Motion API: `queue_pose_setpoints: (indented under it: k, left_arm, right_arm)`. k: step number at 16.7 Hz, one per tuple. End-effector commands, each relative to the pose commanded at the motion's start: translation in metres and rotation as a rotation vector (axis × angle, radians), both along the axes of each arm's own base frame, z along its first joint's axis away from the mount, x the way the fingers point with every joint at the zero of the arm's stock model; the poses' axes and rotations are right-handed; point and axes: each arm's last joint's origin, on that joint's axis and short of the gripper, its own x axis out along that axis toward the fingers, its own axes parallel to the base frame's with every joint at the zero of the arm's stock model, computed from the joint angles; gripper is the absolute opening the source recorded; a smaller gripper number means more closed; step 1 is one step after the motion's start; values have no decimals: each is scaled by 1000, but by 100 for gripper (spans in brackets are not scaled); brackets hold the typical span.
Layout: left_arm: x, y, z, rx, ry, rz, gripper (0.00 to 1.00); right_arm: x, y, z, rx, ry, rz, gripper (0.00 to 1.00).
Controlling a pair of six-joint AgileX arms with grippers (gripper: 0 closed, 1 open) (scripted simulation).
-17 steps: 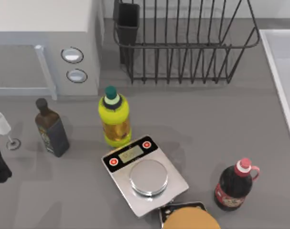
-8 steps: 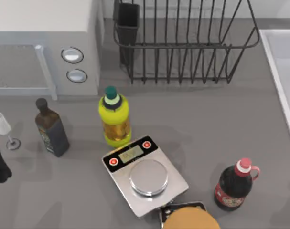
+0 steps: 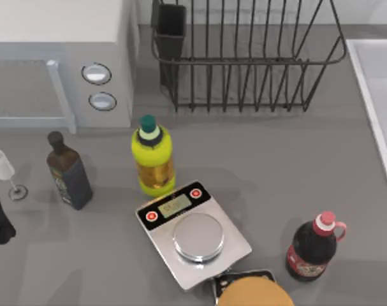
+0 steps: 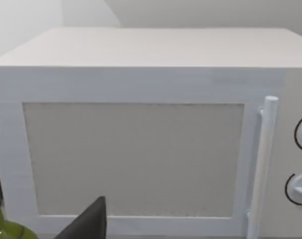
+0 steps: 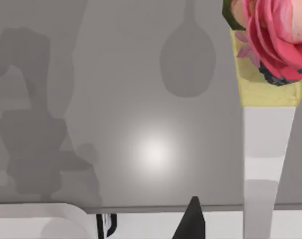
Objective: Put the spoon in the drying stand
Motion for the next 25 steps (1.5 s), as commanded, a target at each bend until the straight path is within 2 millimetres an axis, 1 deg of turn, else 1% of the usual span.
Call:
queue_pose_setpoints:
  k: [4,6,8,10,12,14,16,17,19,21,23,25]
  left_arm:
    - [0,0,0,0,0,0,100]
    - [0,0,0,0,0,0,100]
    - [0,0,0,0,0,0,100]
    - [0,0,0,0,0,0,100]
    - [0,0,0,0,0,0,100]
    - [0,0,0,0,0,0,100]
    - [0,0,0,0,0,0,100]
    - [0,0,0,0,0,0,100]
    - [0,0,0,0,0,0,100]
    - [0,0,0,0,0,0,100]
    - [0,0,0,0,0,0,100]
    - [0,0,0,0,0,0,100]
  right_arm:
    - [3,1,0,-12,-4,4,0]
    - [13,8,4,-78,-38,24,0]
    - [31,24,10,-176,-99,64,0]
    - [55,50,15,-281,-187,117,0]
    - [78,87,20,-374,-303,178,0]
    - [98,135,24,-442,-447,237,0]
    - [107,191,28,-475,-618,285,0]
    - [107,220,31,-476,-711,301,0]
    - [96,277,40,-445,-906,315,0]
    - [74,326,53,-373,-1097,296,0]
    - [46,363,67,-276,-1265,244,0]
    - [20,386,82,-176,-1392,171,0]
